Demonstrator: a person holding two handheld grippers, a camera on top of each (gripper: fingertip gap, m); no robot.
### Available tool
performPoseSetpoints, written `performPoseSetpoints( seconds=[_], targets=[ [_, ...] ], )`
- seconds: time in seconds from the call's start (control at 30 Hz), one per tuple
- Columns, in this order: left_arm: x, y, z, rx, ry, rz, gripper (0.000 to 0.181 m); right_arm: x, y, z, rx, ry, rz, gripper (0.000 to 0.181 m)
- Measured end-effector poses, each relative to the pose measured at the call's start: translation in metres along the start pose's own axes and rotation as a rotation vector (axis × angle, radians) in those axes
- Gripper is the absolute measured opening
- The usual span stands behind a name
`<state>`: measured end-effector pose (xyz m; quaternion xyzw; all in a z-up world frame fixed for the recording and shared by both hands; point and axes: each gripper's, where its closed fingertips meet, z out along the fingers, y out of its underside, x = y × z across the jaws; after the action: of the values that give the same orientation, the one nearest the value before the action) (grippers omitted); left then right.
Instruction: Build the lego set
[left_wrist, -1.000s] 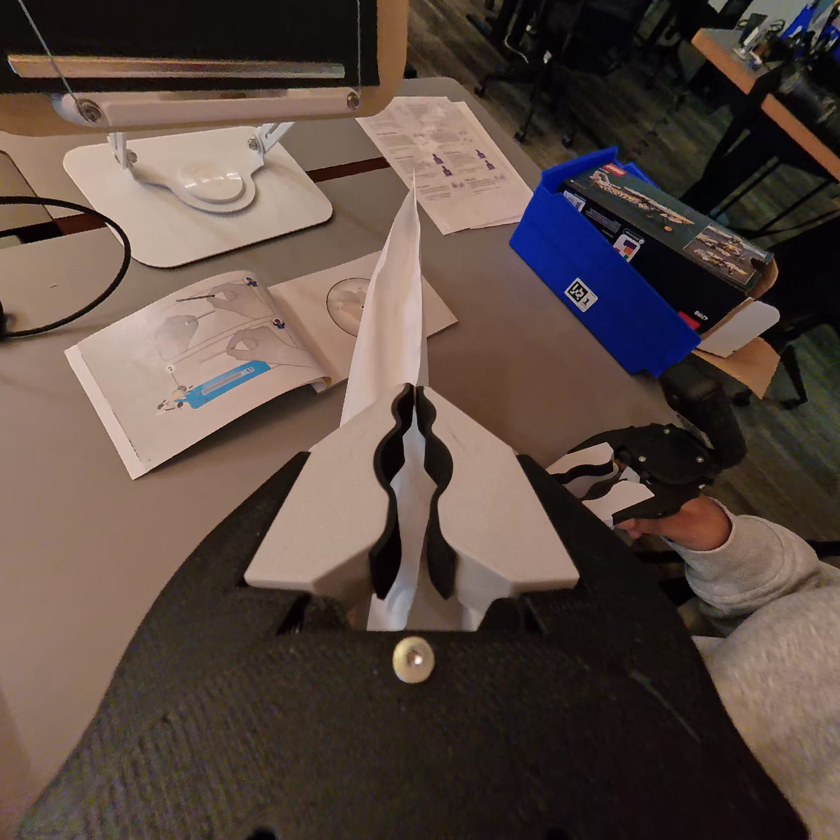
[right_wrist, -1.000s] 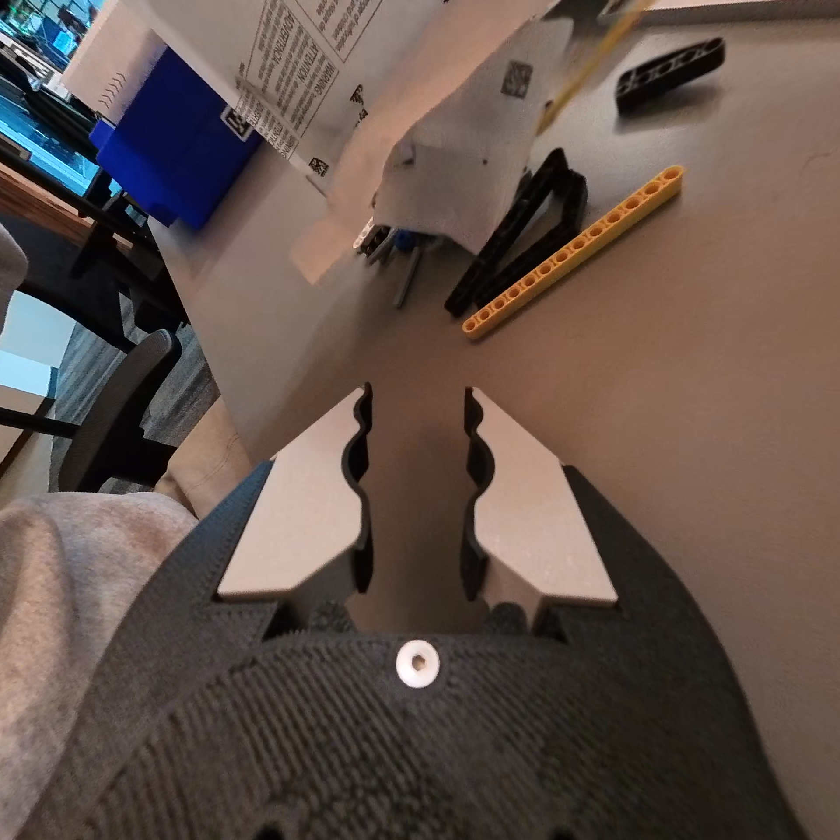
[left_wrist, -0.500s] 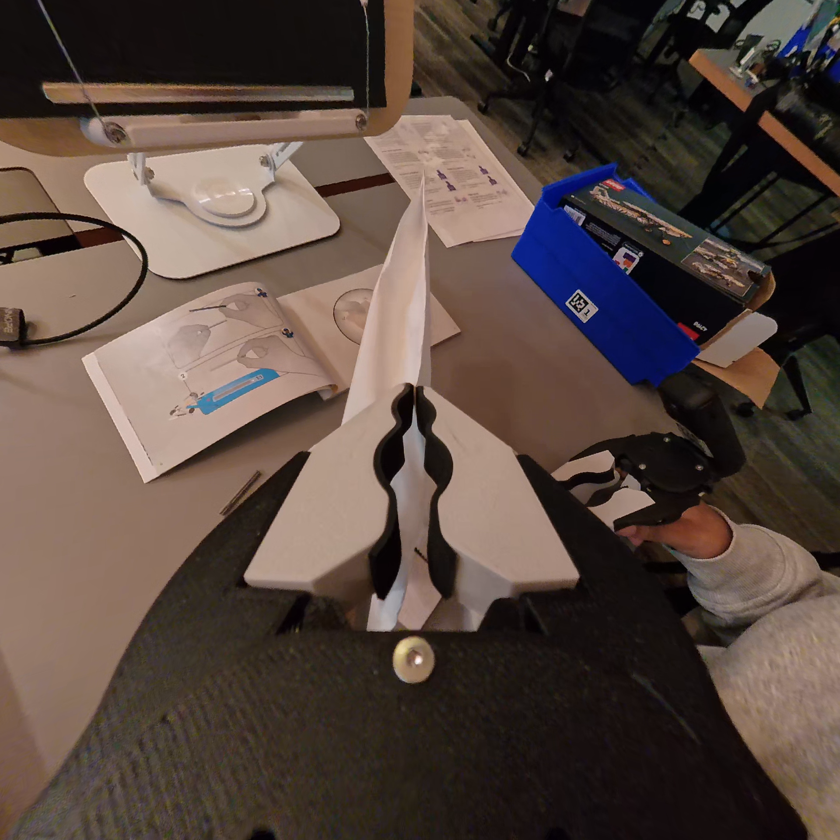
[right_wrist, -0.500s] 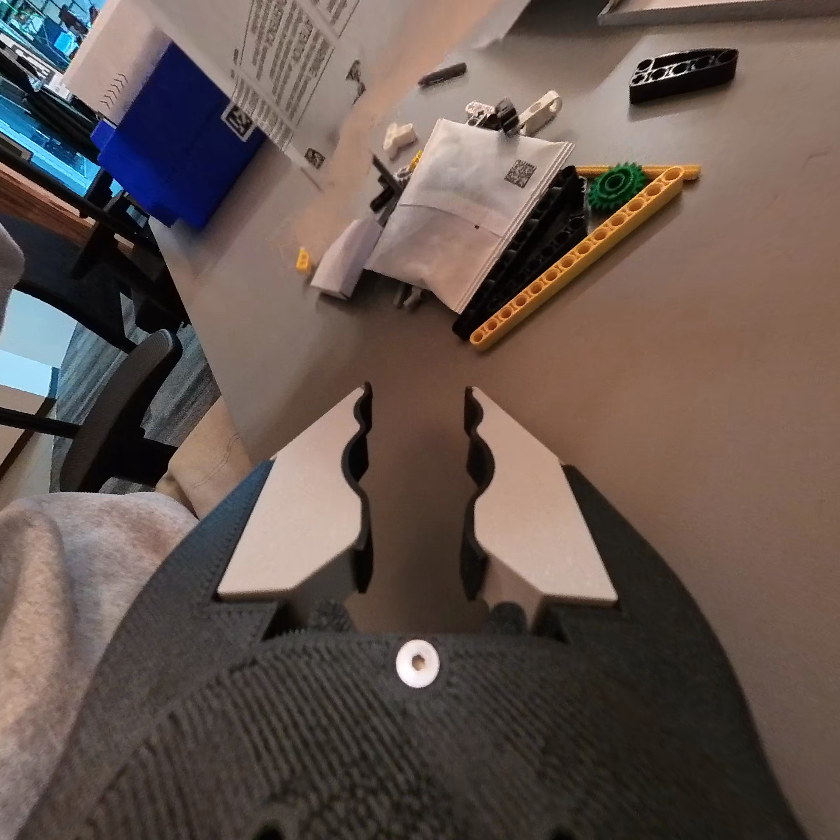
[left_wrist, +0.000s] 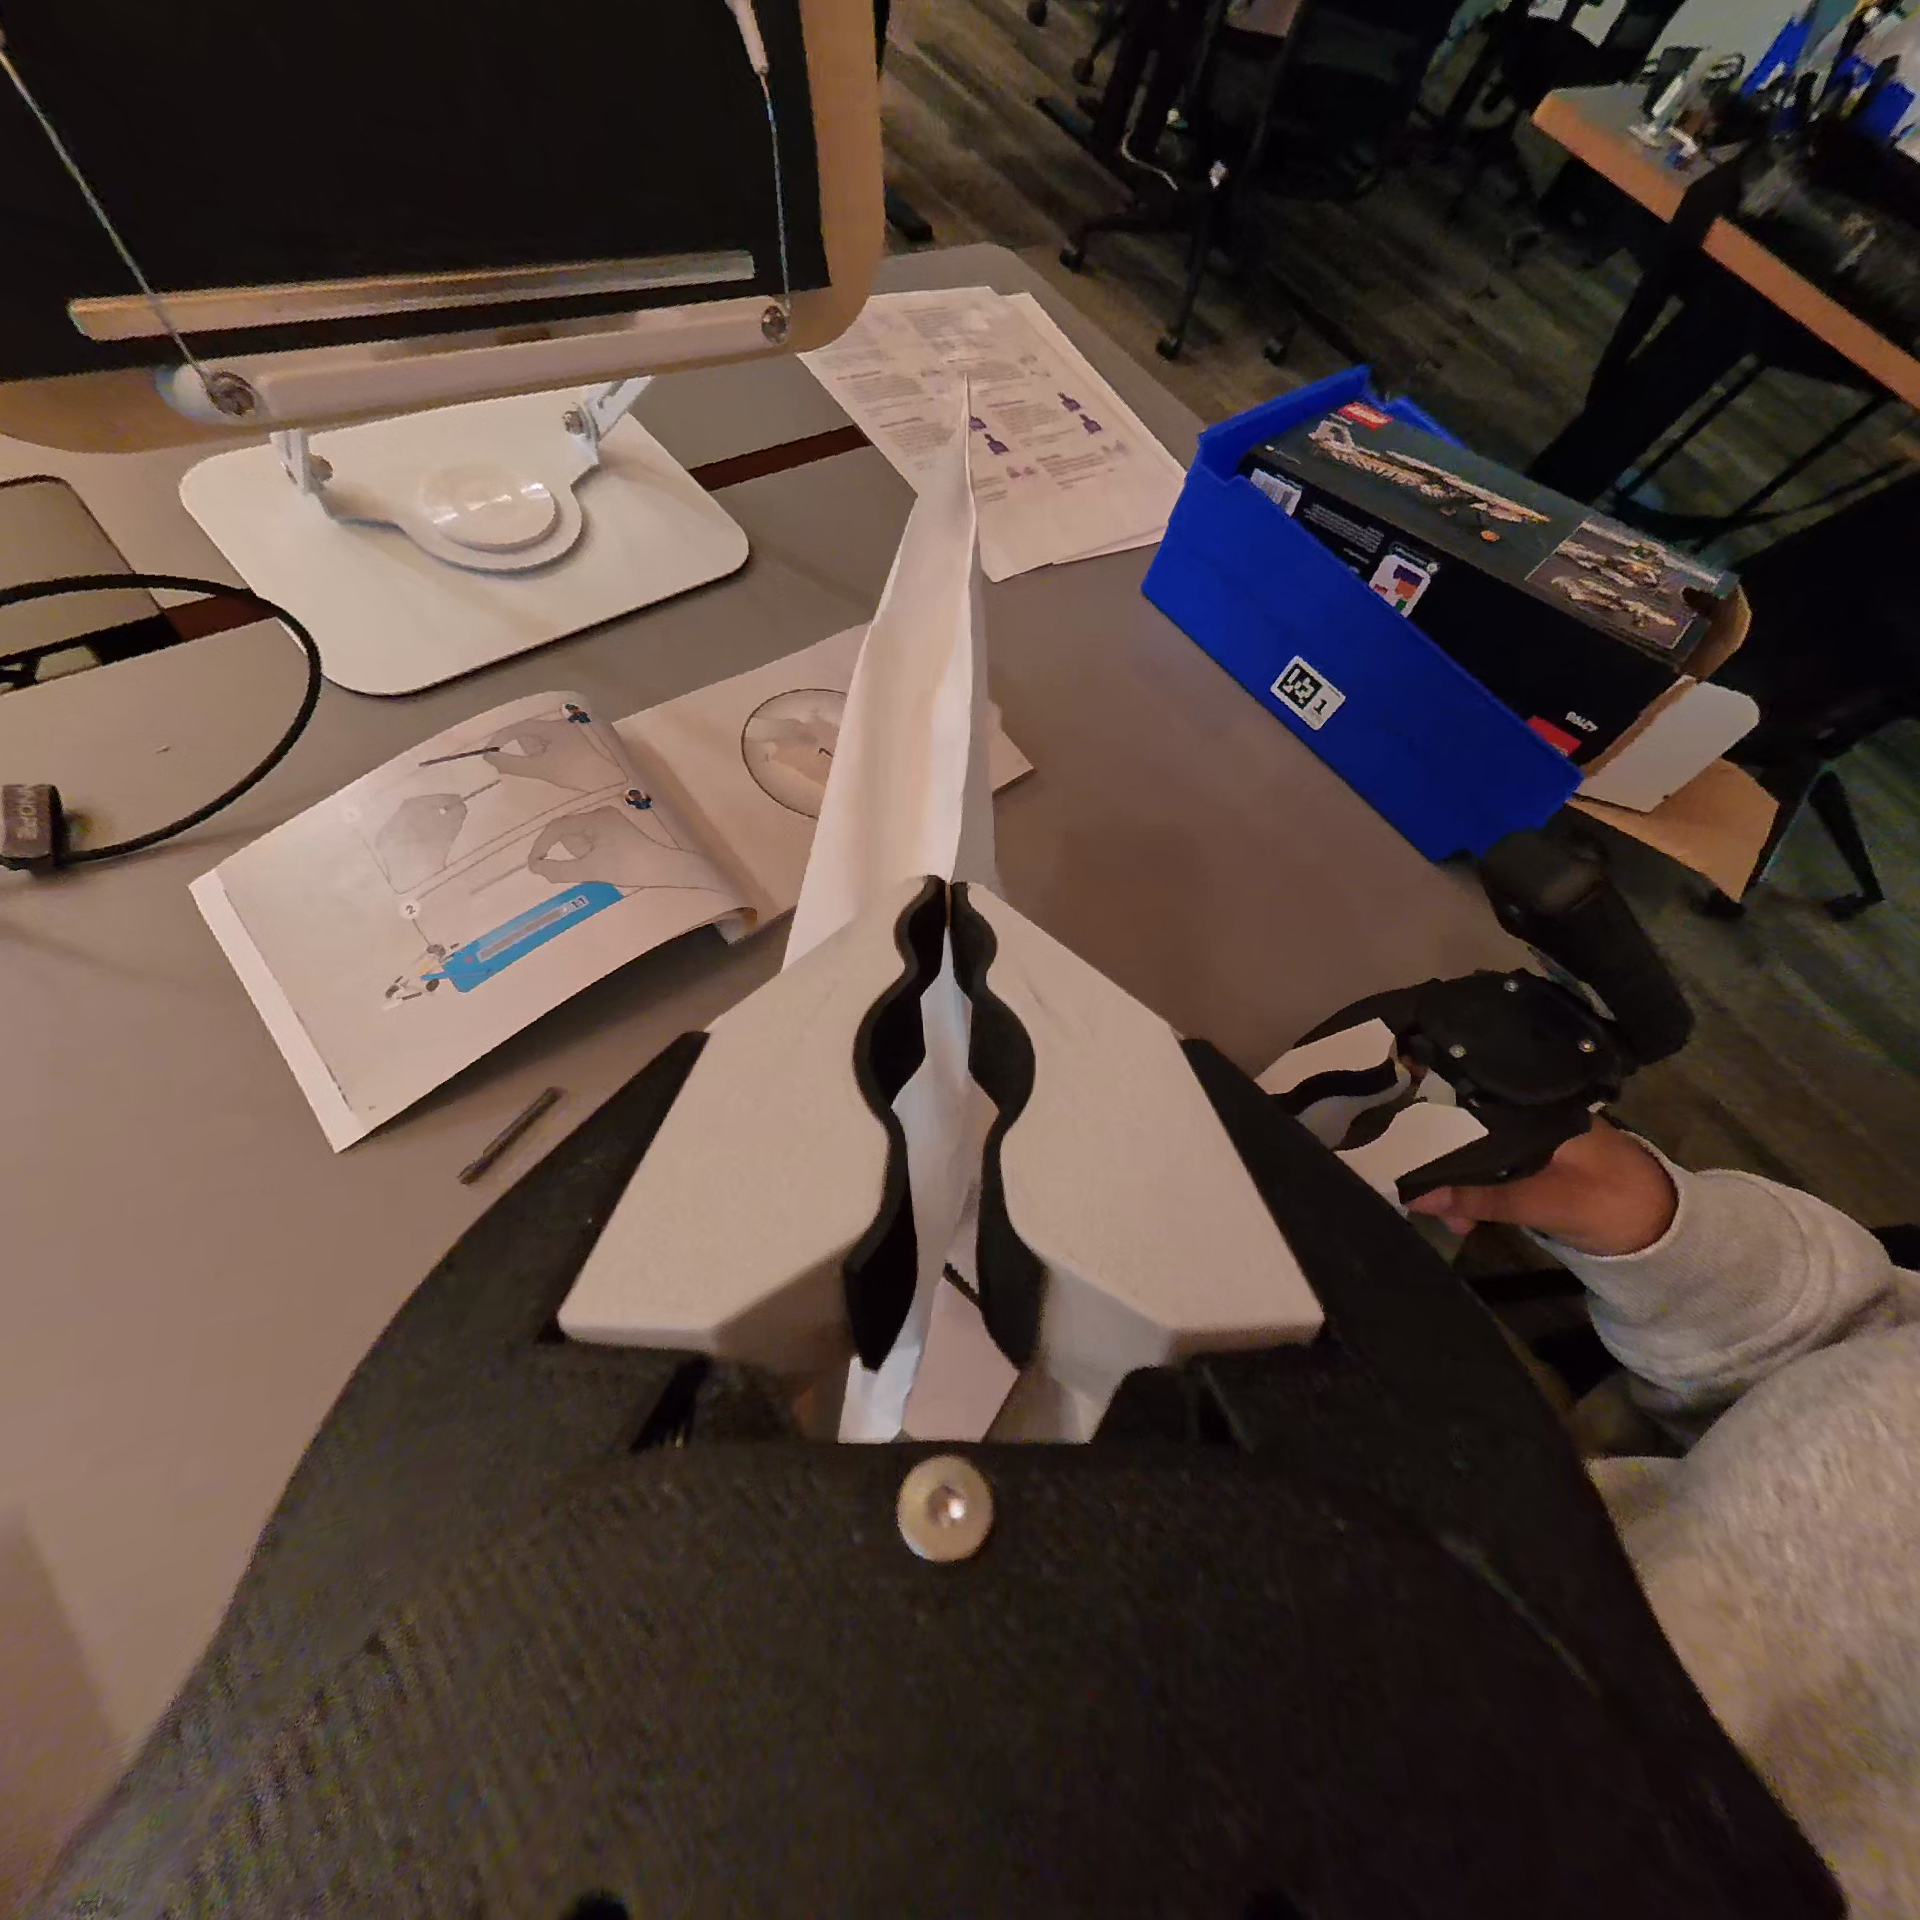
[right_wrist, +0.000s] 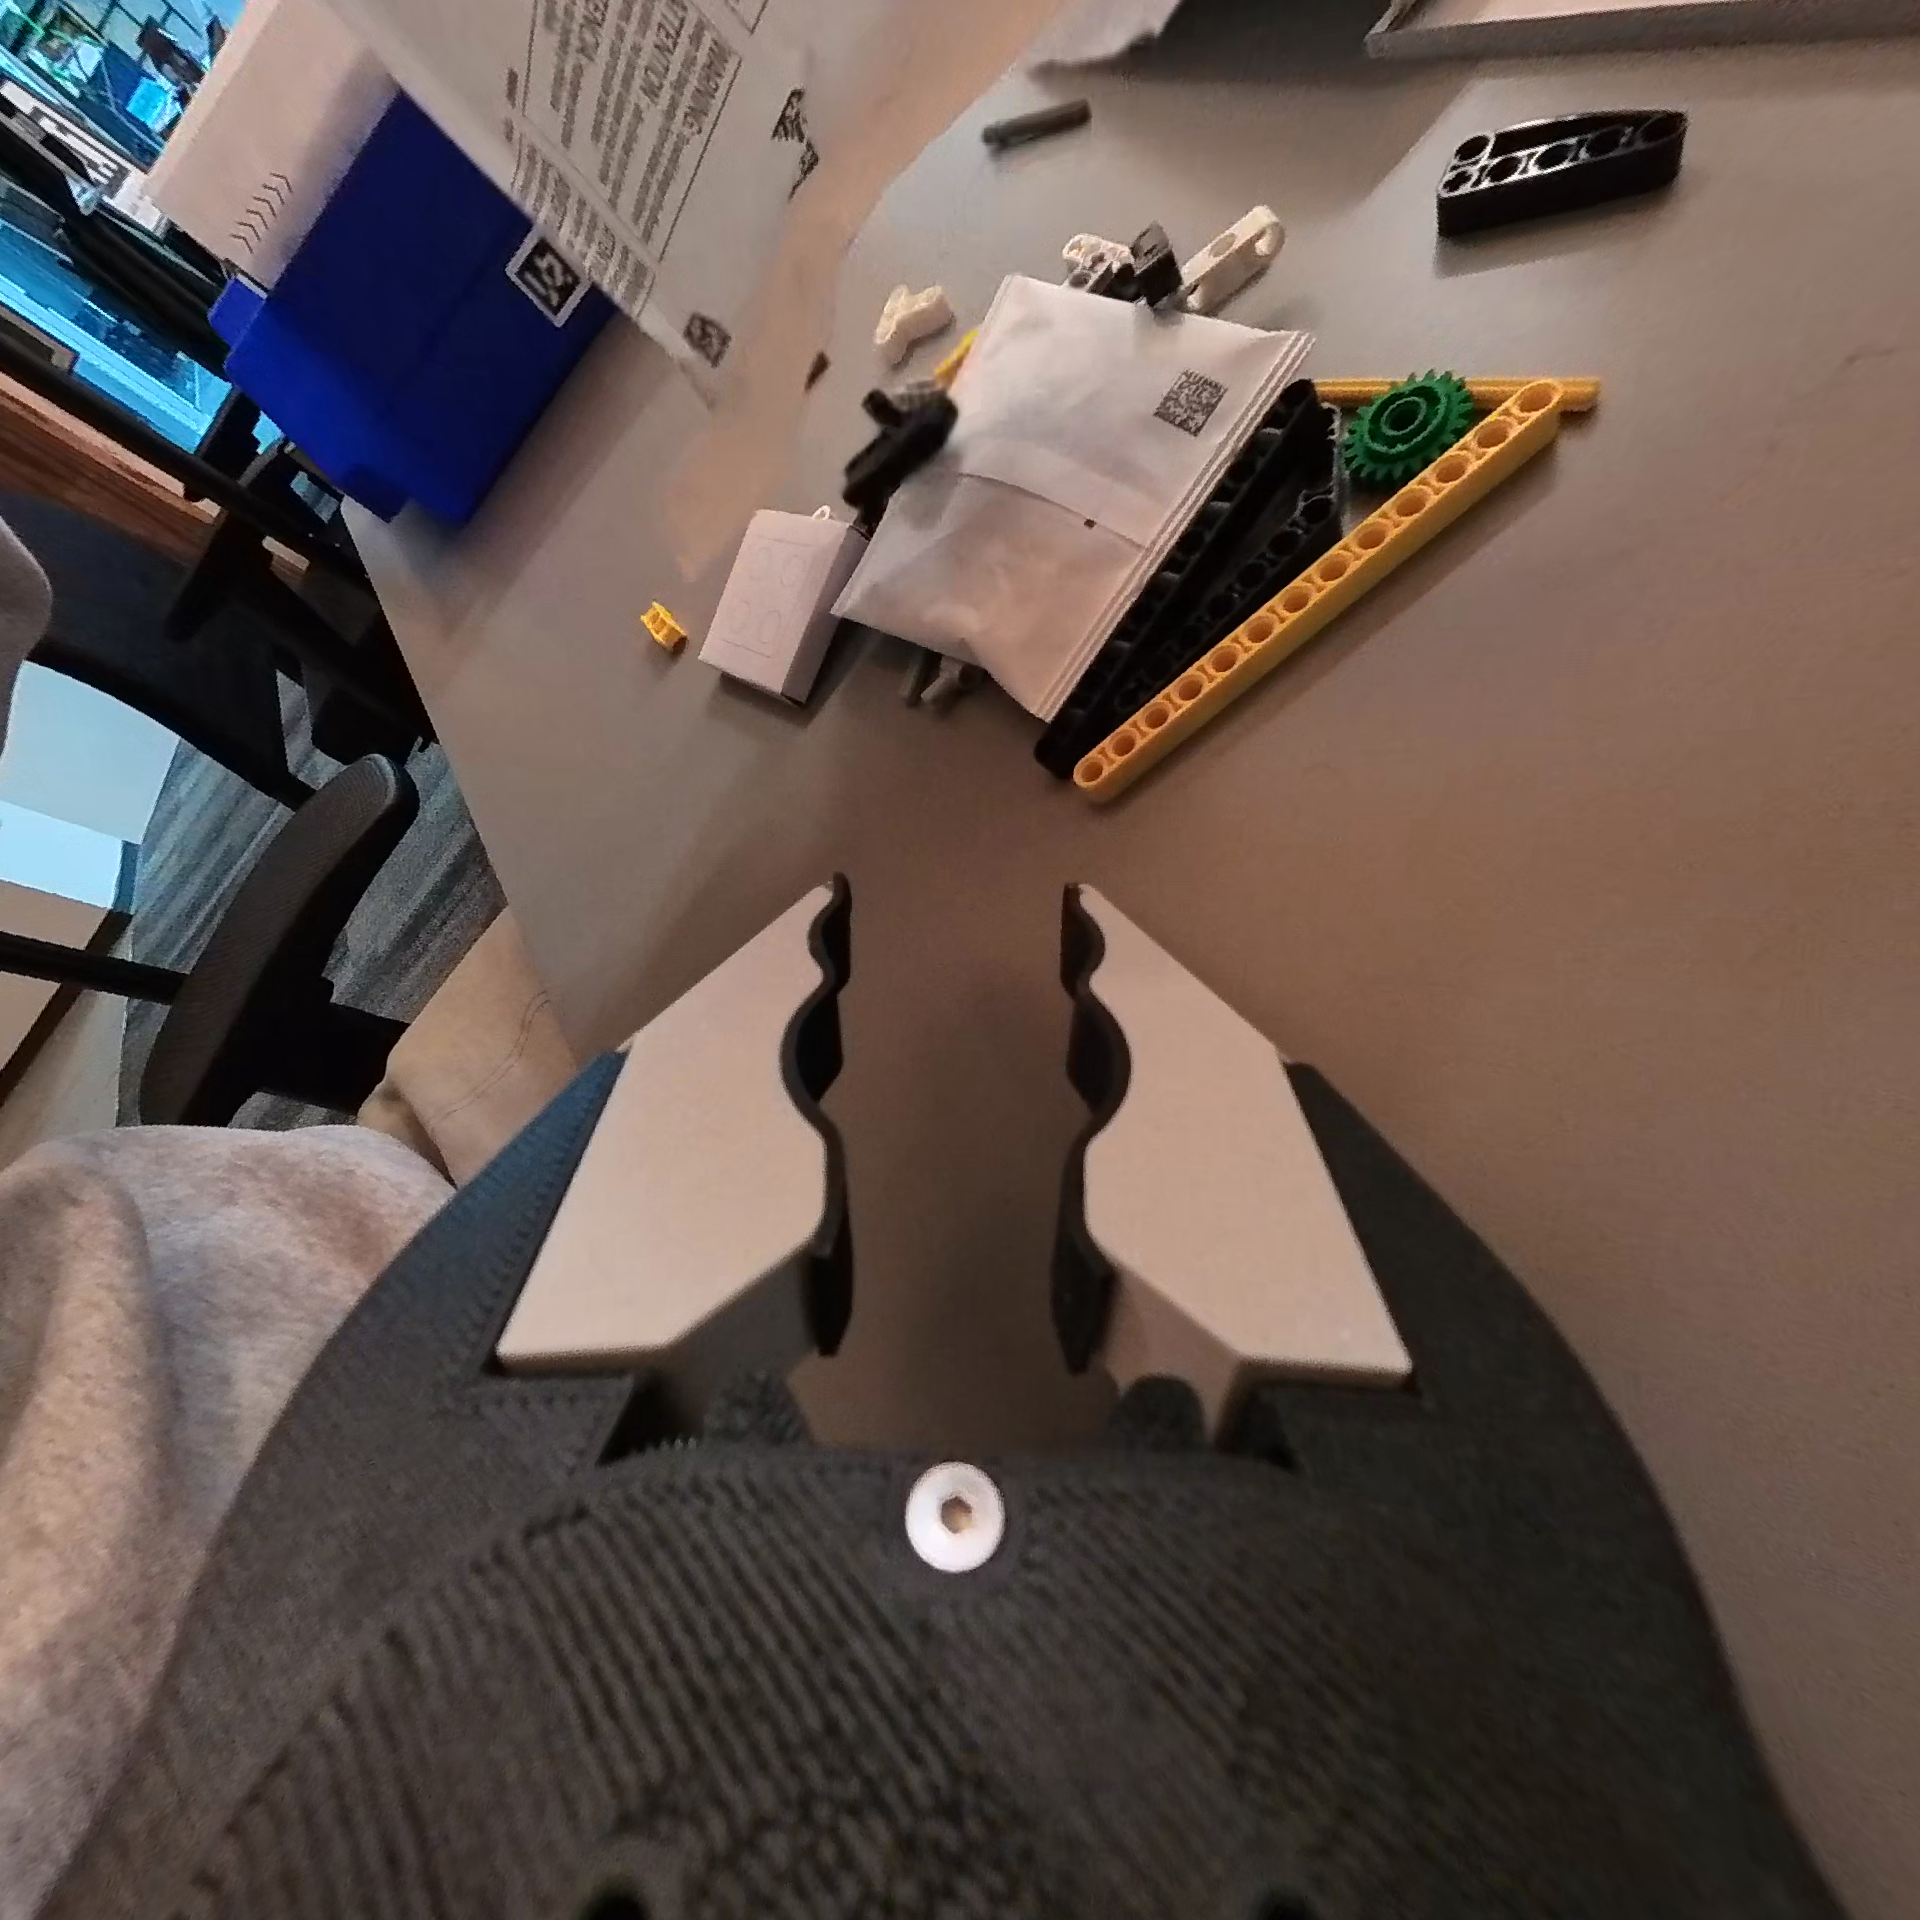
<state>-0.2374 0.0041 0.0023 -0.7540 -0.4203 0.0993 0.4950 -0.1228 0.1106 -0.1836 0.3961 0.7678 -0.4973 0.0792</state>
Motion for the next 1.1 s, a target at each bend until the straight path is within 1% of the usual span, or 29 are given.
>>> performPoseSetpoints(
  seconds=[0.07,0.2,0.33,0.43,0.47,0.53,0.57,0.63,0.67,0.7,0.83,1.0,1.03,1.1],
  targets=[
    [0.001,0.0,0.0,-0.004,0.002,0.005,0.0,0.0,0.0,0.0,0.0,0.0,0.0,0.039],
    [0.001,-0.007,-0.005,0.022,-0.021,0.034,0.0,0.0,0.0,0.0,0.001,-0.001,0.001,0.039],
    [0.002,-0.002,-0.003,-0.021,-0.05,0.095,0.0,0.0,0.0,0.0,0.001,-0.001,0.0,0.039],
    [0.006,-0.006,-0.007,-0.002,-0.055,0.102,0.0,0.0,0.0,0.0,0.002,0.0,-0.001,0.039],
    [0.007,-0.005,-0.005,-0.006,-0.049,0.099,0.0,0.0,0.0,0.0,0.001,0.0,-0.001,0.039],
    [0.007,0.006,0.0,-0.062,-0.052,0.115,0.0,0.0,0.0,0.0,0.0,0.0,-0.001,0.039],
    [0.005,0.004,-0.003,-0.055,-0.073,0.137,0.0,0.0,0.0,0.0,0.001,-0.001,-0.002,0.039],
    [0.001,-0.016,-0.02,0.037,-0.117,0.159,0.0,0.0,-0.001,0.0,0.005,-0.002,0.001,0.039],
    [0.002,-0.022,-0.027,0.07,-0.114,0.146,0.0,0.0,-0.001,-0.001,0.006,-0.003,0.003,0.039],
    [0.002,-0.023,-0.03,0.075,-0.1,0.126,0.0,0.0,-0.001,0.0,0.006,-0.004,0.005,0.039],
    [-0.002,-0.002,-0.025,-0.003,-0.116,0.128,0.0,0.0,0.0,0.0,0.001,-0.003,-0.001,0.039],
    [-0.003,-0.006,-0.031,0.036,-0.114,0.114,0.0,-0.001,0.0,0.0,0.003,-0.003,-0.002,0.039],
    [-0.004,-0.006,-0.03,0.033,-0.122,0.117,0.0,0.0,0.0,0.0,0.003,-0.002,-0.002,0.038],
    [-0.005,0.004,-0.024,-0.02,-0.12,0.13,0.0,0.0,0.0,0.0,0.001,-0.002,-0.003,0.039]
  ],
)
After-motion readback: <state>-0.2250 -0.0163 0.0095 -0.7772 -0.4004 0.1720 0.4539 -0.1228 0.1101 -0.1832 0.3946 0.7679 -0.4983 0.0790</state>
